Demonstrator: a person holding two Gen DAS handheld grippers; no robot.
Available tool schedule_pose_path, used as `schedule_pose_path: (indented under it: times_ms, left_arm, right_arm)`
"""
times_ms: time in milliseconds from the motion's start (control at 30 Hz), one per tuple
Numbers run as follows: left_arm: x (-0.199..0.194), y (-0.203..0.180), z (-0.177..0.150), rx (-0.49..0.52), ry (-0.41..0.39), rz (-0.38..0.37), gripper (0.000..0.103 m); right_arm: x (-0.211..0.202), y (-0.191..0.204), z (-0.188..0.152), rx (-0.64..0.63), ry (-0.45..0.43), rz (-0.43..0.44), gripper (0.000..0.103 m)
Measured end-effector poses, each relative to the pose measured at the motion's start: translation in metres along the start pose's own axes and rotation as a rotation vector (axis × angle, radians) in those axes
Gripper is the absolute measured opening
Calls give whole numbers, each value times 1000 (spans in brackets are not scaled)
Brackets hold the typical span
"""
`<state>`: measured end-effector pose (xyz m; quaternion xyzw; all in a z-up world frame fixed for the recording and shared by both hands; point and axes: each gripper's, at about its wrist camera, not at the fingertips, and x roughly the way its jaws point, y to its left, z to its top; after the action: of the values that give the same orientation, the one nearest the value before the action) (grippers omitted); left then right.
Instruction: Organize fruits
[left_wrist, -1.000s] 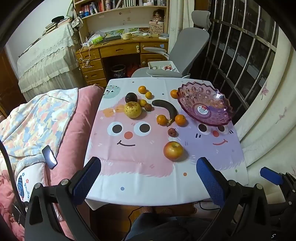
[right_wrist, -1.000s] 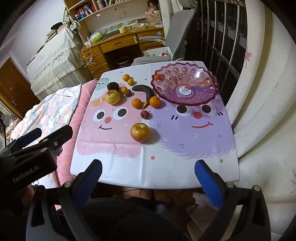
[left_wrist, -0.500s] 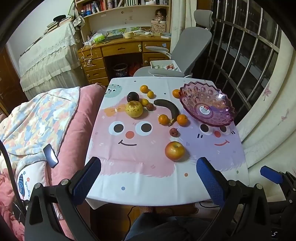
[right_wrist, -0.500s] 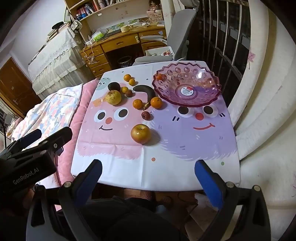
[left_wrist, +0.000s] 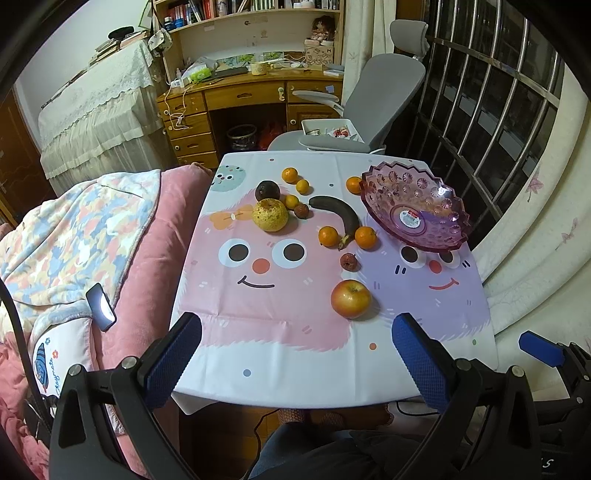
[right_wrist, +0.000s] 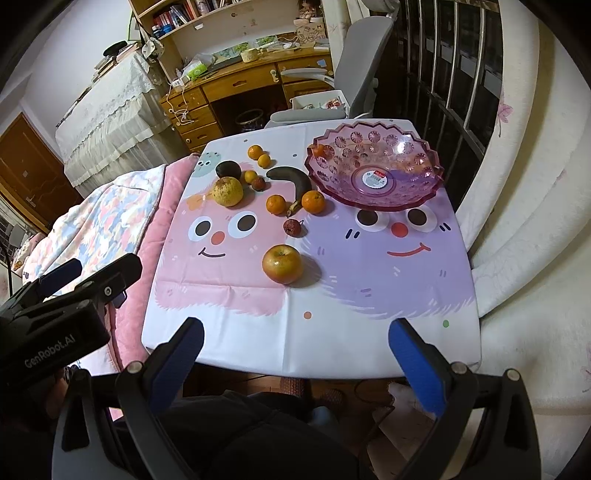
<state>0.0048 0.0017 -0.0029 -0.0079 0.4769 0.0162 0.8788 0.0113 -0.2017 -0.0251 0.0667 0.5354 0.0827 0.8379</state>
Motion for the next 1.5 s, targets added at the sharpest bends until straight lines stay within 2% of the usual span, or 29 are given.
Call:
schedule_pose_path:
  times_ms: [367, 600, 900, 1267, 1500]
  left_arm:
    - [0, 1, -3, -8, 8, -14, 102]
    - [-3, 16, -10, -13, 28, -42, 102]
    - [4, 37, -13, -36, 65, -54, 102]
    - [34, 86, -14, -53, 143, -20, 102]
    - [61, 116, -10, -43, 186, -51, 102]
  right_arm:
    - [2, 5, -3, -9, 0, 3, 101]
    - [-1, 12, -13, -5, 11, 3, 101]
    - [-8, 13, -4, 43, -35, -5, 101]
    - [26, 31, -2, 71, -14, -45, 101]
    - [54, 52, -8, 51, -8, -90, 101]
